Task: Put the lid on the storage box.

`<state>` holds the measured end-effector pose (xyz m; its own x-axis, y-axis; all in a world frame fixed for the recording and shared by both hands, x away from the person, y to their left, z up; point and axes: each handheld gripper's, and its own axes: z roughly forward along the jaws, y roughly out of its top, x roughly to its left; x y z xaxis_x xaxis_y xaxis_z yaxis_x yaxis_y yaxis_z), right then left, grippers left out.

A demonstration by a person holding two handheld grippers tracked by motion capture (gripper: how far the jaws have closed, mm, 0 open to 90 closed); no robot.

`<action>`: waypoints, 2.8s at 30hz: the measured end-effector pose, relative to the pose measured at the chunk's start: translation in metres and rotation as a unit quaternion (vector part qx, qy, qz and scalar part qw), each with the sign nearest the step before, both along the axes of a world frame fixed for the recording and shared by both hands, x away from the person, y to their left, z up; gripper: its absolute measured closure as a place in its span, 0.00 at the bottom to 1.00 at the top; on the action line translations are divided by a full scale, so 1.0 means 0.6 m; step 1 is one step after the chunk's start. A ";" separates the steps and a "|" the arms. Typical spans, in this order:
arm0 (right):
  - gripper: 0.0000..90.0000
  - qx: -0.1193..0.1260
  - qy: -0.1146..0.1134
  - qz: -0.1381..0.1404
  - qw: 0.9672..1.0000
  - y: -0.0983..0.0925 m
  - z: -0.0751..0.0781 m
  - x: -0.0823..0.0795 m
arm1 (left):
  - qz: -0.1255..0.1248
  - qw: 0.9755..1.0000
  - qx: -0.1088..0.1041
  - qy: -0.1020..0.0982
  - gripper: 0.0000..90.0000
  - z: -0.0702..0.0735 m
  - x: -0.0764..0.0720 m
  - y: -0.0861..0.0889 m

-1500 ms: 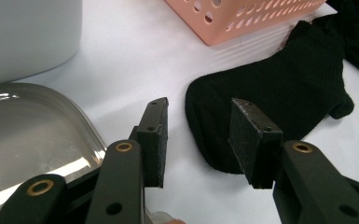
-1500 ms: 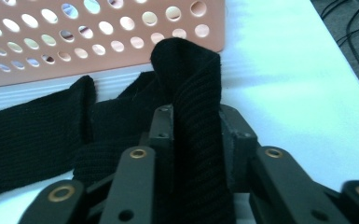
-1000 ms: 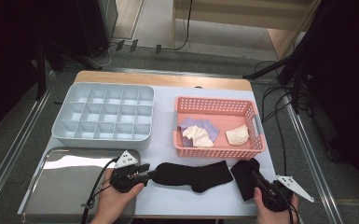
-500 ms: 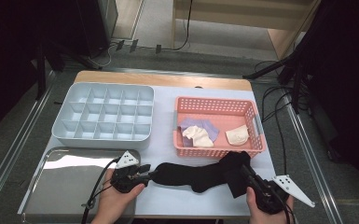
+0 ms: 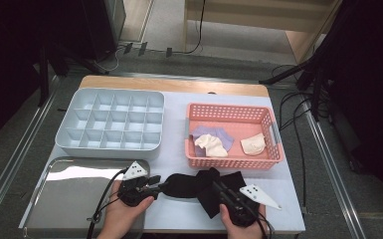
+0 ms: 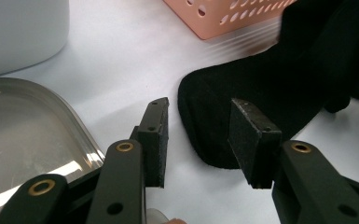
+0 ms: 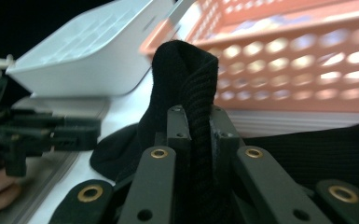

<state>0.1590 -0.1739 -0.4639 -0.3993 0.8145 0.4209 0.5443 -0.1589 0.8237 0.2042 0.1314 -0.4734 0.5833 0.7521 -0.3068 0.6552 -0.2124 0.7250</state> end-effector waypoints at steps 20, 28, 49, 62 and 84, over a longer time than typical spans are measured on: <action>0.72 -0.040 -0.008 0.017 0.999 -0.007 -0.016 -0.031 | -0.001 1.000 -0.010 -0.005 0.65 0.007 -0.002 0.003; 0.56 -0.094 -0.005 0.059 0.994 0.047 -0.039 -0.032 | -0.001 1.000 -0.011 -0.005 0.65 0.006 -0.002 0.005; 0.93 -0.013 -0.021 -0.028 0.999 -0.056 -0.012 -0.025 | 0.001 1.000 -0.011 -0.003 0.64 0.006 -0.001 0.007; 0.77 -0.033 0.014 -0.139 0.990 -0.154 -0.030 0.000 | 0.003 1.000 -0.009 -0.003 0.64 0.005 0.000 0.008; 0.79 -0.108 0.049 -0.012 0.993 0.014 -0.045 0.073 | 0.002 1.000 -0.012 0.000 0.64 0.004 -0.001 0.008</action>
